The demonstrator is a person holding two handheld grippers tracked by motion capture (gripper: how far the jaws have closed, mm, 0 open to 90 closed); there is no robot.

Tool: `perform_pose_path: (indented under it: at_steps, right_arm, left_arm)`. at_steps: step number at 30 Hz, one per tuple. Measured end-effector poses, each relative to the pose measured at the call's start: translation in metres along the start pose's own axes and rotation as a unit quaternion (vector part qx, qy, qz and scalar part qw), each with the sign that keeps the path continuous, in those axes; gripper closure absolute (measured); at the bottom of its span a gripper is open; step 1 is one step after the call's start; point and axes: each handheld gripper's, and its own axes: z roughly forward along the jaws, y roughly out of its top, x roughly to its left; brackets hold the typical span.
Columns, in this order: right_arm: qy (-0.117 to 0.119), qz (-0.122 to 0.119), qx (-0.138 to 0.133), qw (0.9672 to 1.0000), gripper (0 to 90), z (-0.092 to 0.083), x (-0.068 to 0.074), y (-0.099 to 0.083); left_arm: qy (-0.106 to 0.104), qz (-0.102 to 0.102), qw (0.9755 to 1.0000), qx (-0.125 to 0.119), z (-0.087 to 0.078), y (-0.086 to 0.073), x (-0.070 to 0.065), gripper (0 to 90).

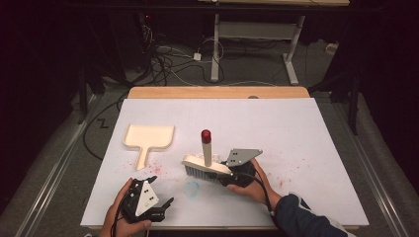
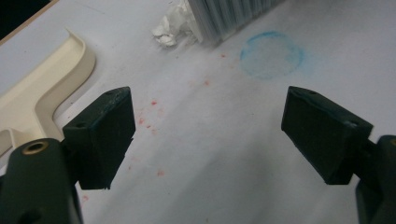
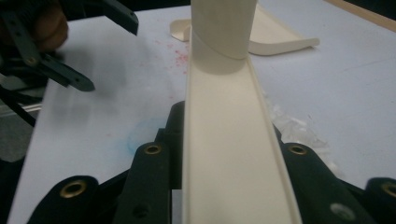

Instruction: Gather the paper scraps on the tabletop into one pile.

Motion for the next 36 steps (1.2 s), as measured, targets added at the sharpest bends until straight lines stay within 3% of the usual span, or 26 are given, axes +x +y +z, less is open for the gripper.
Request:
perform_pose_path:
  at_steps: [5,9,18,29,33,36]
  right_arm:
    - [-0.012,-0.012,-0.01,0.9998,68.5,-0.021,0.008,0.012]
    - [-0.035,-0.001,-0.003,0.9994,68.5,-0.044,0.014,0.02]
    - [-0.068,-0.002,-0.017,0.9976,68.5,-0.098,0.016,0.018]
    - [-0.108,0.014,0.003,0.9941,68.5,-0.146,0.014,-0.008]
    - [-0.109,0.02,0.02,0.9937,68.4,-0.158,0.014,-0.022]
    - [-0.095,0.025,0.041,0.9943,68.4,-0.167,0.013,-0.033]
  left_arm:
    - [0.001,0.004,1.0,0.001,0.0,0.001,-0.001,16.4]
    - [0.005,0.008,0.9999,0.007,0.0,0.0,-0.001,16.4]
    - [0.007,0.011,0.9999,0.009,0.0,0.001,-0.002,16.4]
    - [0.011,0.013,0.9998,0.012,0.0,0.001,-0.002,16.4]
    - [0.011,0.012,0.9998,0.012,0.001,0.002,-0.002,16.4]
    - [0.01,0.013,0.9998,0.013,0.002,0.002,-0.002,16.4]
